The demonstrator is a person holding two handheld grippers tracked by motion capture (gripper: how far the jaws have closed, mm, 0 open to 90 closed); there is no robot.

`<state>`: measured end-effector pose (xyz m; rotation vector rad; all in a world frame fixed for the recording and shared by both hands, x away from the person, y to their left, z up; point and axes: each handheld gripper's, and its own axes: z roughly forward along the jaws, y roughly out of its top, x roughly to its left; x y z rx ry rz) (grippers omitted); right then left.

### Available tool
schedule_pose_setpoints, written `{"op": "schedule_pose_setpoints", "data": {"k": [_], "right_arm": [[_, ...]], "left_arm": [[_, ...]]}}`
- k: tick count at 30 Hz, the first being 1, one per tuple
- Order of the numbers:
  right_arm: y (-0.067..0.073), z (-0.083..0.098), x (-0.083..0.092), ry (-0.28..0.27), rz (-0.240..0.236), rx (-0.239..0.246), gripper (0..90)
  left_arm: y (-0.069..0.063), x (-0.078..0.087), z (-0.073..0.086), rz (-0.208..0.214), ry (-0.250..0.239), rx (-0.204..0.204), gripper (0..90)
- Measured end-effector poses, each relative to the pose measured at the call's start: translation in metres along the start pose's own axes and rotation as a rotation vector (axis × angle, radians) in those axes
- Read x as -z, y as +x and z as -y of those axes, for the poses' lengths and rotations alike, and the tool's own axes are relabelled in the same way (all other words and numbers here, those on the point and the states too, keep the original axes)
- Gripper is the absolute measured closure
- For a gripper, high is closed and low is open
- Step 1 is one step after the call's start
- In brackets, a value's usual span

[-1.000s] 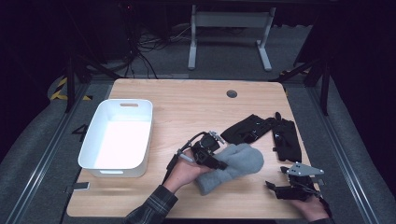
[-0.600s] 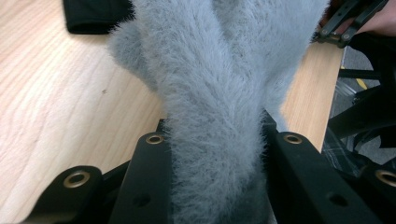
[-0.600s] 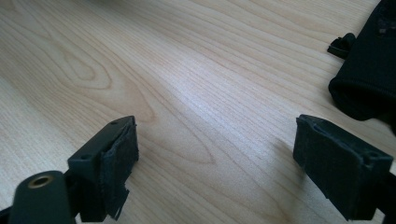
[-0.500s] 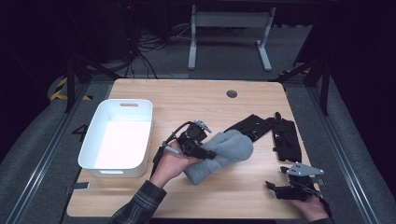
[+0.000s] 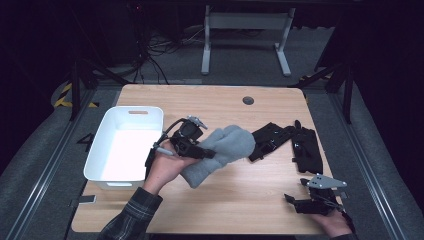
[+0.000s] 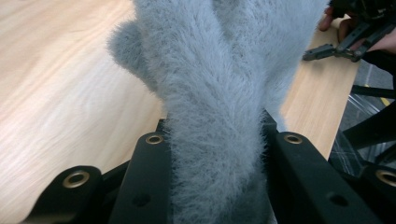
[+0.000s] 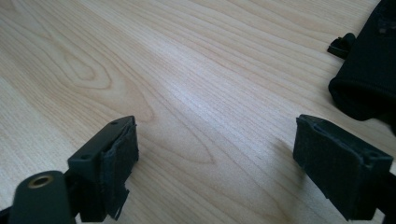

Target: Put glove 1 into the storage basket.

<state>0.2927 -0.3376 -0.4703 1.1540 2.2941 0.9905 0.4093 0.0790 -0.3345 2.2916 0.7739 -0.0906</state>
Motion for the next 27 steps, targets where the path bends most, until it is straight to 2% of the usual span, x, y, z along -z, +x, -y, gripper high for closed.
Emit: {"op": "schedule_pose_setpoints", "data": {"k": [5, 8, 18, 19, 23, 27], "right_arm": [[0.000, 0.000, 0.000, 0.000, 0.000, 0.000, 14.4], [0.000, 0.000, 0.000, 0.001, 0.001, 0.000, 14.4], [0.000, 0.000, 0.000, 0.001, 0.003, -0.001, 14.6], [0.000, 0.000, 0.000, -0.001, 0.001, -0.001, 14.6], [0.000, 0.000, 0.000, -0.001, 0.001, -0.001, 14.6], [0.000, 0.000, 0.000, -0.001, 0.002, -0.002, 14.6]], "left_arm": [[0.006, 0.020, 0.002, -0.015, -0.020, 0.022, 70.3], [0.010, 0.032, 0.004, -0.046, -0.028, 0.034, 70.2], [0.023, 0.068, 0.013, -0.107, -0.063, 0.073, 70.2], [0.027, 0.075, 0.016, -0.117, -0.068, 0.085, 70.2], [0.034, 0.088, 0.021, -0.141, -0.082, 0.101, 70.2], [0.043, 0.102, 0.030, -0.155, -0.113, 0.137, 70.2]]}}
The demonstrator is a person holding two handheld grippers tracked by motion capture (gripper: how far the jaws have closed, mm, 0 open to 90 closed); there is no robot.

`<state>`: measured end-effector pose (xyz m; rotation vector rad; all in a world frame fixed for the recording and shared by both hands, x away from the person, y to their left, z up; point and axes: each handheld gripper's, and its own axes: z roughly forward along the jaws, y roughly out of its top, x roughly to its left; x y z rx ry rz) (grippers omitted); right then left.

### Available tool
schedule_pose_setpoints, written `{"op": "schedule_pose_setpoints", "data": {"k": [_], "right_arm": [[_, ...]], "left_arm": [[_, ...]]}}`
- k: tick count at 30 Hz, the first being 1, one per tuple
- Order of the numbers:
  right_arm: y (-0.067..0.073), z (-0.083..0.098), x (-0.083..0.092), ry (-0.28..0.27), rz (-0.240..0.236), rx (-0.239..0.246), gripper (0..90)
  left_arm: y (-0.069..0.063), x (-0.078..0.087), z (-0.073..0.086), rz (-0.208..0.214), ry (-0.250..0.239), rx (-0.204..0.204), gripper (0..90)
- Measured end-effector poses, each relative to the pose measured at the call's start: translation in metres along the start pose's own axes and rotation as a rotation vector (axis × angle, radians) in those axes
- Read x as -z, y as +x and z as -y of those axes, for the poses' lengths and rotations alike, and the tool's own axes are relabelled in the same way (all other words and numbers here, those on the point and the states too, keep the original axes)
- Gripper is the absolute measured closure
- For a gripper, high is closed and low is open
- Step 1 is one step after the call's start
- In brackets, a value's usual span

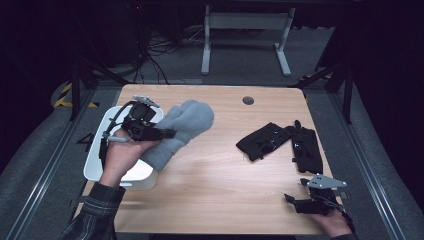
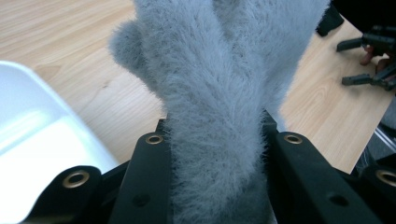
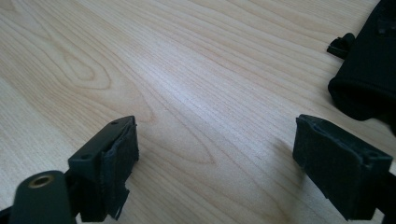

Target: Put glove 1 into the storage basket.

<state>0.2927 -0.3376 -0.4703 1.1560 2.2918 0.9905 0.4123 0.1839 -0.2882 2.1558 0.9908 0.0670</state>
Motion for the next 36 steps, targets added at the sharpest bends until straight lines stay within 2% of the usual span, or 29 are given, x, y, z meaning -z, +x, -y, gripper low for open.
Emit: {"op": "schedule_pose_setpoints", "data": {"k": [8, 15, 22, 23, 24, 26, 29, 32, 34, 36], "right_arm": [[0.000, 0.000, 0.000, 0.000, 0.000, 0.000, 14.6], [0.000, 0.000, 0.000, 0.000, 0.000, -0.001, 14.6], [0.000, 0.000, 0.000, 0.000, 0.000, 0.000, 14.7], [0.000, 0.000, 0.000, 0.000, 0.001, 0.000, 14.7], [0.000, 0.000, 0.000, 0.000, 0.001, 0.000, 14.7], [0.000, 0.000, 0.000, 0.001, 0.003, 0.000, 14.7], [0.000, 0.000, 0.000, 0.000, 0.001, 0.000, 14.7], [0.000, 0.000, 0.000, 0.002, 0.003, 0.001, 14.7], [0.000, 0.000, 0.000, 0.002, 0.003, 0.001, 14.7], [0.000, 0.000, 0.000, 0.002, 0.003, 0.001, 14.7]], "left_arm": [[0.031, 0.024, 0.020, -0.069, -0.032, 0.087, 70.2], [0.062, 0.031, 0.041, -0.124, -0.034, 0.180, 70.2], [0.091, 0.020, 0.061, -0.141, -0.002, 0.265, 70.2], [0.098, 0.015, 0.066, -0.138, 0.006, 0.289, 70.1], [0.098, 0.015, 0.066, -0.138, 0.006, 0.289, 70.1], [0.105, 0.009, 0.071, -0.125, 0.017, 0.318, 70.0], [0.114, 0.001, 0.076, -0.112, 0.034, 0.342, 69.5], [0.122, -0.008, 0.080, -0.130, 0.065, 0.369, 69.1], [0.125, -0.012, 0.081, -0.124, 0.070, 0.389, 68.6], [0.127, -0.016, 0.081, -0.134, 0.085, 0.393, 68.1]]}}
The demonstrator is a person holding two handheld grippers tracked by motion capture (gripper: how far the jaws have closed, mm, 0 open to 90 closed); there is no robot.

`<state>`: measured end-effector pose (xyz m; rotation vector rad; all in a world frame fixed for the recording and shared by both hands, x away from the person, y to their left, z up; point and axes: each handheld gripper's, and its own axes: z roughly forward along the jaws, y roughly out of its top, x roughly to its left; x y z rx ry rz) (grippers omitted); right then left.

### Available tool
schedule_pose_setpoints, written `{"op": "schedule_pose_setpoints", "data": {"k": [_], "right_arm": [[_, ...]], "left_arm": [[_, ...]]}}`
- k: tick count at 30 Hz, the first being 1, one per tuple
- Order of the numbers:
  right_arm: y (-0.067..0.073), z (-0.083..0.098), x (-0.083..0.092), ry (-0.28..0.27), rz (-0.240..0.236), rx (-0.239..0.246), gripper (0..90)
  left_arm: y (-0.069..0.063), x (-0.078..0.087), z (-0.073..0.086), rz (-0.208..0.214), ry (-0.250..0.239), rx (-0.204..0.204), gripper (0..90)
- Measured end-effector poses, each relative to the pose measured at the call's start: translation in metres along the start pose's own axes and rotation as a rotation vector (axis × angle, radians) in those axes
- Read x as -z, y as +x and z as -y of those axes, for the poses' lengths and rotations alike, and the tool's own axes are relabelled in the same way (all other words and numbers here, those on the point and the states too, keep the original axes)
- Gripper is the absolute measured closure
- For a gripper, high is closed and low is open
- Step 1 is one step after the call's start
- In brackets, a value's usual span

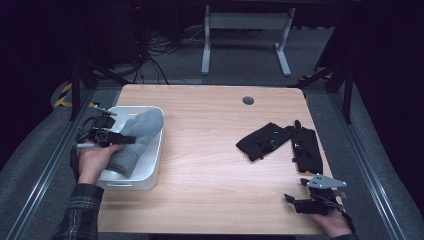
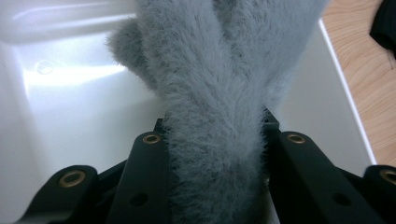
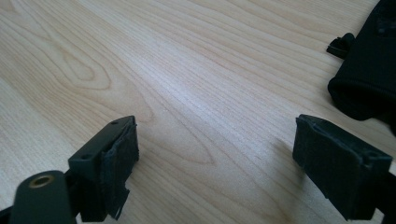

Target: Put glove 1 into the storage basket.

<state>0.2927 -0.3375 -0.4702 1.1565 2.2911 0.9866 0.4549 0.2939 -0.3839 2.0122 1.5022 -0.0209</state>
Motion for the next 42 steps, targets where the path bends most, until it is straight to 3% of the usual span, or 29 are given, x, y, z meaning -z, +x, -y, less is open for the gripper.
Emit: {"op": "schedule_pose_setpoints", "data": {"k": [8, 13, 19, 22, 24, 27, 31, 33, 38, 42], "right_arm": [[0.000, 0.000, 0.000, 0.000, 0.000, 0.000, 14.7], [0.000, 0.000, 0.000, 0.001, 0.001, 0.000, 14.7], [0.000, 0.000, 0.000, 0.001, 0.001, 0.000, 14.7], [0.000, 0.000, 0.000, 0.001, 0.001, -0.001, 14.7], [0.000, 0.000, 0.000, 0.001, 0.001, 0.000, 14.7], [0.000, 0.000, 0.000, 0.001, 0.001, 0.000, 14.7], [0.000, 0.000, 0.000, 0.001, 0.001, -0.001, 14.8], [0.000, 0.000, 0.000, 0.000, 0.001, -0.001, 14.8], [0.000, 0.000, 0.000, 0.000, 0.001, -0.001, 14.7], [0.000, 0.000, 0.000, 0.000, -0.001, -0.001, 14.7]], "left_arm": [[0.004, -0.017, 0.000, -0.075, 0.079, -0.025, 62.2], [0.008, -0.022, 0.004, -0.091, 0.064, -0.029, 52.0], [0.007, -0.017, 0.005, -0.138, 0.033, -0.071, 28.1], [0.007, -0.014, 0.004, -0.166, 0.040, -0.092, 22.5], [0.007, -0.011, 0.004, -0.164, 0.034, -0.093, 20.6], [0.005, -0.004, 0.003, -0.183, 0.004, -0.100, 17.9], [-0.006, 0.011, 0.002, -0.171, -0.052, -0.125, 16.5], [-0.013, 0.016, 0.002, -0.141, -0.087, -0.143, 16.8], [-0.029, 0.018, 0.004, -0.122, -0.101, -0.187, 16.4], [-0.049, 0.018, 0.007, -0.078, -0.132, -0.229, 16.6]]}}
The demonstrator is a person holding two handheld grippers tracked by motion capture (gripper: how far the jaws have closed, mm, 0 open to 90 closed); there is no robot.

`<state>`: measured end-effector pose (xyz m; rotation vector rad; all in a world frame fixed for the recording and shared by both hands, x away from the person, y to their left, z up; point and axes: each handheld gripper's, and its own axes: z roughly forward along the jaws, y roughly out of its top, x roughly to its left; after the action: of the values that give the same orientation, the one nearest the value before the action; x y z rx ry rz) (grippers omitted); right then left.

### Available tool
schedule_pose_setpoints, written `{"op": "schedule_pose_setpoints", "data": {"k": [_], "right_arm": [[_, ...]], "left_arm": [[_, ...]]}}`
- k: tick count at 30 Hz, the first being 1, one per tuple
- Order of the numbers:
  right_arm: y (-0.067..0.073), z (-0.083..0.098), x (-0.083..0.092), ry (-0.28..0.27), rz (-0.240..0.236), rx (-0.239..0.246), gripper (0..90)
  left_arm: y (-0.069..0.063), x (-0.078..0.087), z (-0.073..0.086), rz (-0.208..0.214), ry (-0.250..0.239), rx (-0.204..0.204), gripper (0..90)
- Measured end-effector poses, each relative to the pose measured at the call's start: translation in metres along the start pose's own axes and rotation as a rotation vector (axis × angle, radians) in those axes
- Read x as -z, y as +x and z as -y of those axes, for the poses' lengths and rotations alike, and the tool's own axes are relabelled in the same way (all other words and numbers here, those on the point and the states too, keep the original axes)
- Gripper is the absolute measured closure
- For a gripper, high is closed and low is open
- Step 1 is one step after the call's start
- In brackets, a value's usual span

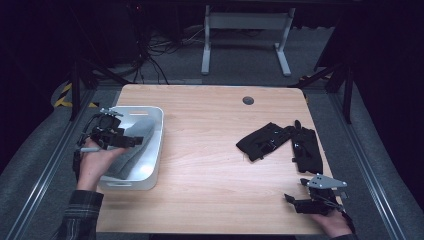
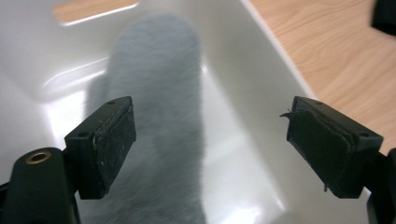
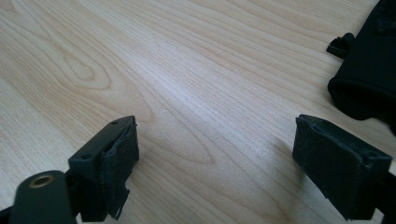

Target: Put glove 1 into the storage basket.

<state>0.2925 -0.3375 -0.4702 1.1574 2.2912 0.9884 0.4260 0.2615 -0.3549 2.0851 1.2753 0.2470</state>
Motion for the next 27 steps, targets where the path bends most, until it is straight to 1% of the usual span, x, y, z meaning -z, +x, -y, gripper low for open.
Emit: {"op": "schedule_pose_setpoints", "data": {"k": [1, 4, 5, 7, 8, 9, 10, 14, 15, 16, 17, 18, 19, 20, 21, 24, 25, 26, 27], "right_arm": [[0.000, 0.000, 0.000, 0.001, 0.002, 0.001, 14.7], [0.000, 0.000, 0.000, 0.001, 0.002, 0.000, 14.7], [0.000, 0.000, 0.000, 0.001, 0.002, 0.001, 14.7], [0.000, 0.000, 0.000, 0.001, 0.002, 0.001, 14.7], [0.000, 0.000, 0.000, 0.001, 0.002, 0.001, 14.7], [0.000, 0.000, 0.000, 0.001, 0.002, 0.001, 14.7], [0.000, 0.000, 0.000, 0.001, 0.002, 0.001, 14.7], [0.000, 0.000, 0.000, 0.001, 0.002, 0.000, 14.7], [0.000, 0.000, 0.000, 0.001, 0.002, 0.000, 14.7], [0.000, 0.000, 0.000, 0.001, 0.002, 0.000, 14.7], [0.000, 0.000, 0.000, 0.001, 0.002, 0.000, 14.8], [0.000, 0.000, 0.000, 0.001, 0.002, 0.000, 14.8], [0.000, 0.000, 0.000, 0.001, 0.002, 0.001, 14.7], [0.000, 0.000, 0.000, 0.001, 0.002, 0.001, 14.7], [0.000, 0.000, 0.000, 0.001, 0.002, 0.000, 14.7], [0.000, 0.000, 0.000, 0.001, 0.003, 0.000, 14.7], [0.000, 0.000, 0.000, 0.001, 0.003, 0.000, 14.7], [0.000, 0.000, 0.000, 0.001, 0.003, 0.000, 14.7], [0.000, 0.000, 0.000, 0.001, 0.004, -0.001, 14.7]], "left_arm": [[-0.006, 0.000, -0.001, 0.016, -0.010, -0.013, 16.6], [-0.021, -0.002, -0.002, 0.034, -0.013, -0.047, 16.6], [-0.027, -0.003, -0.002, 0.054, -0.020, -0.057, 16.6], [-0.036, -0.005, -0.002, 0.077, -0.039, -0.067, 16.6], [-0.041, -0.007, -0.002, 0.094, -0.043, -0.080, 16.6], [-0.045, -0.008, -0.002, 0.099, -0.044, -0.093, 16.6], [-0.051, -0.009, -0.002, 0.103, -0.047, -0.103, 16.6], [-0.070, -0.014, -0.001, 0.135, -0.057, -0.144, 16.5], [-0.076, -0.015, -0.001, 0.145, -0.054, -0.154, 16.5], [-0.082, -0.017, -0.001, 0.165, -0.054, -0.169, 16.4], [-0.085, -0.018, -0.001, 0.180, -0.058, -0.176, 16.4], [-0.091, -0.020, 0.000, 0.188, -0.058, -0.195, 16.4], [-0.098, -0.022, 0.001, 0.190, -0.057, -0.213, 16.3], [-0.103, -0.024, 0.002, 0.205, -0.060, -0.227, 16.3], [-0.108, -0.027, 0.004, 0.222, -0.065, -0.233, 16.3], [-0.123, -0.036, 0.009, 0.252, -0.059, -0.270, 15.7], [-0.126, -0.038, 0.011, 0.249, -0.052, -0.277, 15.7], [-0.131, -0.041, 0.014, 0.245, -0.049, -0.293, 15.5], [-0.134, -0.044, 0.017, 0.252, -0.047, -0.300, 15.5]]}}
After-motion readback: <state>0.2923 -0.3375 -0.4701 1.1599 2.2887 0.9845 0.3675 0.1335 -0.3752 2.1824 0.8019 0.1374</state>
